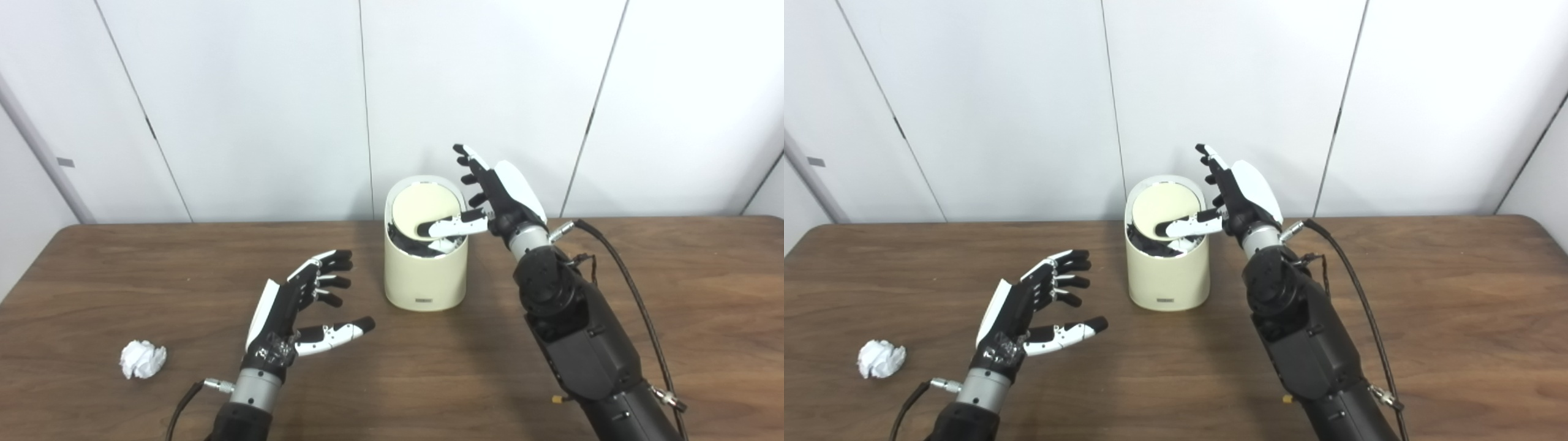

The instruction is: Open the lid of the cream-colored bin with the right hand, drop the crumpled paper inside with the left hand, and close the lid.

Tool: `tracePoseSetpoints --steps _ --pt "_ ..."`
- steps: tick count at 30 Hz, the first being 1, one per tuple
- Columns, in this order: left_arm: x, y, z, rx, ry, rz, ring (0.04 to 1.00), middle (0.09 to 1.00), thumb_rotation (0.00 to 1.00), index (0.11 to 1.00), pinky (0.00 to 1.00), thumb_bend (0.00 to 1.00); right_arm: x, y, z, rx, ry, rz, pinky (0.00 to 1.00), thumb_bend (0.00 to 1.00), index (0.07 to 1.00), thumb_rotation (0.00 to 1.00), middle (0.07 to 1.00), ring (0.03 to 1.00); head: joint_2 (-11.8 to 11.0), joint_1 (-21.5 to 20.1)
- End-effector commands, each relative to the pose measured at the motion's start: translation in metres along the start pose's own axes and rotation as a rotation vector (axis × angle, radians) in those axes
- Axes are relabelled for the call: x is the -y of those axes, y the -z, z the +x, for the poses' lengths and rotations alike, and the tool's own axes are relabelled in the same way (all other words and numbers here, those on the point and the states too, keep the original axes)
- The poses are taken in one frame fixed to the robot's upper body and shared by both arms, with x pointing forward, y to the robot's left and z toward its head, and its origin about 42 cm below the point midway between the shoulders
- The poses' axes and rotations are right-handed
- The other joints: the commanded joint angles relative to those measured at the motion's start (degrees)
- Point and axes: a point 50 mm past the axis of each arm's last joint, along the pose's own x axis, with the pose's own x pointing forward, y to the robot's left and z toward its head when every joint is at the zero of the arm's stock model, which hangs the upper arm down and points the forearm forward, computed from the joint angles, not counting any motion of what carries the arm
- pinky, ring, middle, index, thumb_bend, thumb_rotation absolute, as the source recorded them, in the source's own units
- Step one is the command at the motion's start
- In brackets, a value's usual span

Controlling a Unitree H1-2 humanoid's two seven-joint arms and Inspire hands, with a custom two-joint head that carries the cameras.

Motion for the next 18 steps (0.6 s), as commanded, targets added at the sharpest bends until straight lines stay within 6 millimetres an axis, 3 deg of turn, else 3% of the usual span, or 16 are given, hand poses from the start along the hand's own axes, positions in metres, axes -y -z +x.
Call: tracePoseSetpoints --steps 1,12,18 --pt "-0.0033 -0.0167 0.0065 0.074 -0.012 0.000 0.710 0.786 0.06 0.806 0.58 0.75 0.0157 -0.0156 0.0087 0.051 0.051 -0.034 0.66 0.85 0.933 0.25 0.911 0.845 0.0 0.0" --pt "-0.0027 -0.0168 0.0045 0.068 -0.010 0.004 0.725 0.786 0.08 0.807 0.59 0.76 0.0113 -0.0163 0.0110 0.039 0.034 -0.077 0.69 0.80 0.921 0.17 0.925 0.870 0.5 0.0" --pt "-0.0026 -0.0171 0.0040 0.069 -0.009 0.005 0.718 0.790 0.07 0.808 0.59 0.75 0.0102 -0.0169 0.0102 0.049 0.031 -0.103 0.68 0.82 0.901 0.06 0.911 0.854 0.8 -0.1"
